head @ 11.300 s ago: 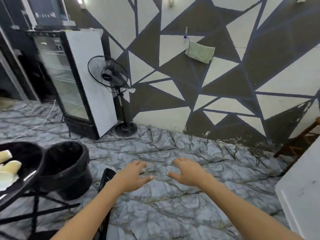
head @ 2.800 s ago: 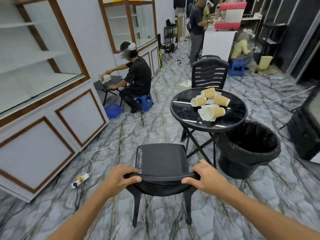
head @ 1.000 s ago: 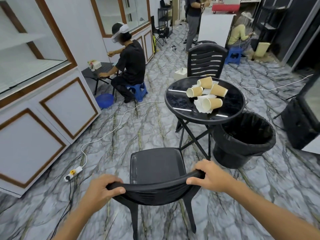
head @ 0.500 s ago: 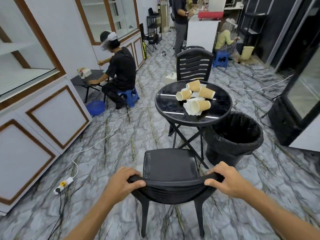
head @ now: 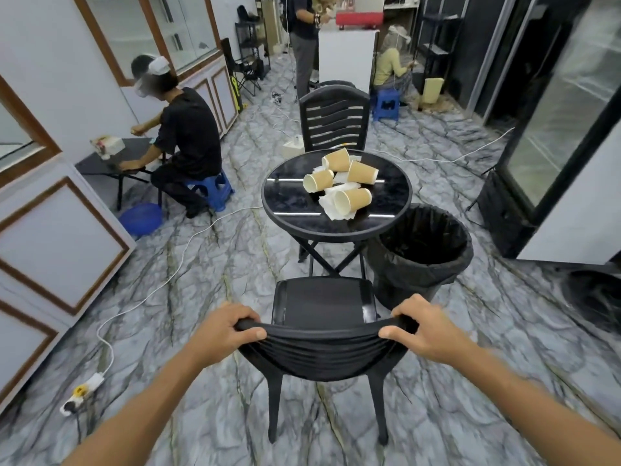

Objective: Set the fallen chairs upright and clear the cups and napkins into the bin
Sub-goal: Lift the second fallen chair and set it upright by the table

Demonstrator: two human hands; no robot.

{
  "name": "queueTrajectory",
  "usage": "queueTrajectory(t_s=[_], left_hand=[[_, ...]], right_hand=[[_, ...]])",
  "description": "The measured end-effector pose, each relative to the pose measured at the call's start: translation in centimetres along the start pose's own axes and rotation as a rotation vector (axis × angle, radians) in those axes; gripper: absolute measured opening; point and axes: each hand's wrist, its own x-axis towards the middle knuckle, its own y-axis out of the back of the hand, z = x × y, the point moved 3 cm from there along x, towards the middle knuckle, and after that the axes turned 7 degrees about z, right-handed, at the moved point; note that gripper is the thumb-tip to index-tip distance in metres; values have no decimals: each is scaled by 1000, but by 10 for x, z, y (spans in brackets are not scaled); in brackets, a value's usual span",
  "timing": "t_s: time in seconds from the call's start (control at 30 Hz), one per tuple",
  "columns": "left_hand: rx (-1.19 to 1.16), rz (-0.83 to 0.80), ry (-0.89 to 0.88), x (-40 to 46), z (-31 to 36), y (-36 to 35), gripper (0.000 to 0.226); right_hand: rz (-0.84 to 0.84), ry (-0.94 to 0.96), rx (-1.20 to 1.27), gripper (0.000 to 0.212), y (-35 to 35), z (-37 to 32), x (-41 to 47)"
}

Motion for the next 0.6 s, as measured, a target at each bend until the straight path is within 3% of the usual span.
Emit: queueTrajectory(t_s=[0.1,0.23,0.6], left_hand=[[54,-23,-24,0,-1,1,70],[58,-12,-42,-9,-3,-1,59],[-40,-92,54,-15,15,8,65]], right_hand=[[1,-22,-16,65,0,-4,-5],[-3,-20,-51,62,-1,-10,-14],[-63,-99,-35,64,8,-22,-19]])
